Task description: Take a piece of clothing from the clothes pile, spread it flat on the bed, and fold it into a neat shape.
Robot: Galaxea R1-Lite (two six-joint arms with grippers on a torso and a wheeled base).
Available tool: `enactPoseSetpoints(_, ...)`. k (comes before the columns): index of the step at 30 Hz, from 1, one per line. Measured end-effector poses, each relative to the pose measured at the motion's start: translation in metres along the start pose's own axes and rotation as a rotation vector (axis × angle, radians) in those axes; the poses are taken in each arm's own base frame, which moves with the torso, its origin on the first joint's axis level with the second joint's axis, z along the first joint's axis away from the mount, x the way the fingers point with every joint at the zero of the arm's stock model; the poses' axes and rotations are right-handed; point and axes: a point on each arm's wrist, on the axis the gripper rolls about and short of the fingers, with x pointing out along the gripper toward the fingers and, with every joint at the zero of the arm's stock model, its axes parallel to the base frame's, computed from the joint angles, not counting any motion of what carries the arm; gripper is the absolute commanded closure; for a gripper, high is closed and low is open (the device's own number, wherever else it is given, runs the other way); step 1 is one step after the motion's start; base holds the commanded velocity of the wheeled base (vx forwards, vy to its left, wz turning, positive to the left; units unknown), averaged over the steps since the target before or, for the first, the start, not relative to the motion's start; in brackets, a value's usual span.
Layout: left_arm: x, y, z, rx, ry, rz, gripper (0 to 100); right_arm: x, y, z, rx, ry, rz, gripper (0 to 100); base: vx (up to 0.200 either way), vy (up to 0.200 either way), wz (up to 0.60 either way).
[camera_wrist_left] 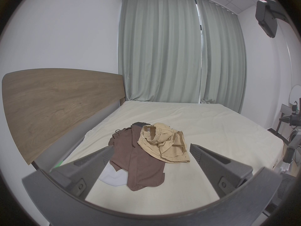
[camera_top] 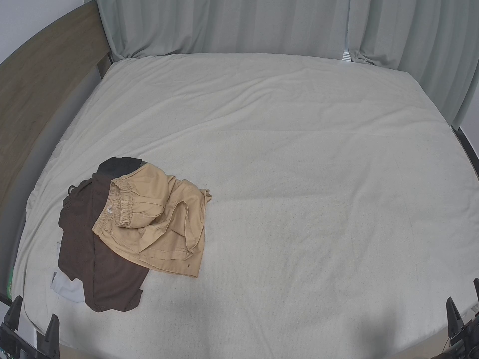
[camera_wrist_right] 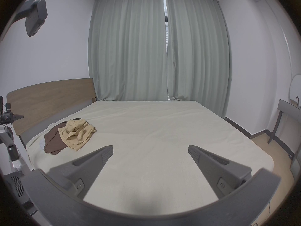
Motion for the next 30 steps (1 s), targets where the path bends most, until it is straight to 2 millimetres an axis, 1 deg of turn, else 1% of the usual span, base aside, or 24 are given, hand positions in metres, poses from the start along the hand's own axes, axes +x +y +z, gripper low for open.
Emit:
enactPoseSetpoints(20, 0.000, 0.000, 0.001, -0.001, -0.009, 0.000, 0, 0.000, 0.000, 0.000, 0.001, 0.000, 0.001, 0, 0.000, 0.000, 0.00)
enactPoseSetpoints(24, -0.001, 0.000, 0.007, -0.005, -0.065, 0.000, 0, 0.000, 0.000, 0.000, 0.001, 0.000, 0.002, 0, 0.000, 0.000, 0.00)
enactPoseSetpoints(27, -0.004, -0.001, 0.021, -0.003, -0.126, 0.000, 0, 0.000, 0.000, 0.000, 0.000, -0.001, 0.002, 0, 0.000, 0.000, 0.00)
enactPoseSetpoints(30, -0.004, -0.002, 0.029, 0.001, -0.131, -0.024, 0, 0.000, 0.000, 0.000, 0.001, -0.001, 0.002, 0, 0.000, 0.000, 0.00)
